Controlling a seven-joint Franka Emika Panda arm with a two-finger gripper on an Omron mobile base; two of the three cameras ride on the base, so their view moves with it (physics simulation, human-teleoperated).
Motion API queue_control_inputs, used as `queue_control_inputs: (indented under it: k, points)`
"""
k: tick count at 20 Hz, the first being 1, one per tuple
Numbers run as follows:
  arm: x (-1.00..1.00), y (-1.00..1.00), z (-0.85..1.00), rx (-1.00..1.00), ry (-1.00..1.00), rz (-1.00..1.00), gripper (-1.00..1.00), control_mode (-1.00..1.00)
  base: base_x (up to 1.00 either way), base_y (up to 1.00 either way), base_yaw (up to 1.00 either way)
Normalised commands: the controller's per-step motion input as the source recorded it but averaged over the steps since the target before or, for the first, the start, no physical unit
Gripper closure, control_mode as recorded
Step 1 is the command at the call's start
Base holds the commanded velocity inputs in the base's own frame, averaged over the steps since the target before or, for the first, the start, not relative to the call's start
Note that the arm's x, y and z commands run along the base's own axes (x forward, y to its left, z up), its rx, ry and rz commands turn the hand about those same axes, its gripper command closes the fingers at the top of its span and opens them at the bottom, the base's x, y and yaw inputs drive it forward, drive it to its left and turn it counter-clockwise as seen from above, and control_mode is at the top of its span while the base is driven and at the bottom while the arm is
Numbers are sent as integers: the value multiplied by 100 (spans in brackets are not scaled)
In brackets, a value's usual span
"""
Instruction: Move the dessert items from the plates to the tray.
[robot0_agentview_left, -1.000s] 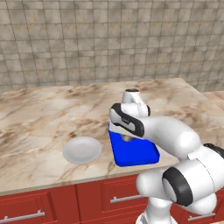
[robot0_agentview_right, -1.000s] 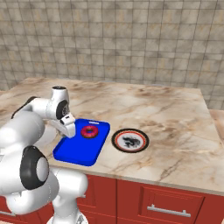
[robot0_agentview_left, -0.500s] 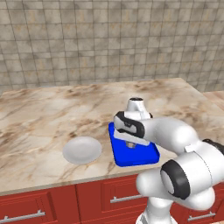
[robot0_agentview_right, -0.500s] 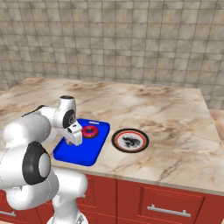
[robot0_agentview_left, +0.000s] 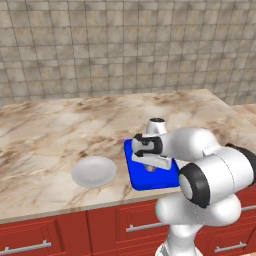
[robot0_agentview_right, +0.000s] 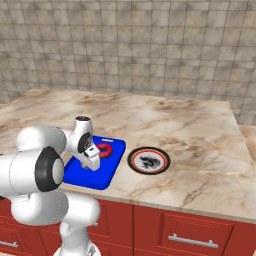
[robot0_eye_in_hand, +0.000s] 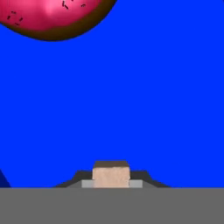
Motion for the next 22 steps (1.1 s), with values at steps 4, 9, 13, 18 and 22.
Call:
queue_control_inputs:
  k: [4,9,13,18,22]
  points:
    - [35,-6,-33,0,0,1,100,-100,0,0,0]
    - [31,-3,-36,0,0,1,100,-100,0,0,0]
    - [21,-3,-28,0,0,0,-100,-100,0,0,0]
    - [0,-32,-1,0,0,1,-100,-100,0,0,0]
    - [0,-15,0,0,0,0,-100,-100,0,0,0]
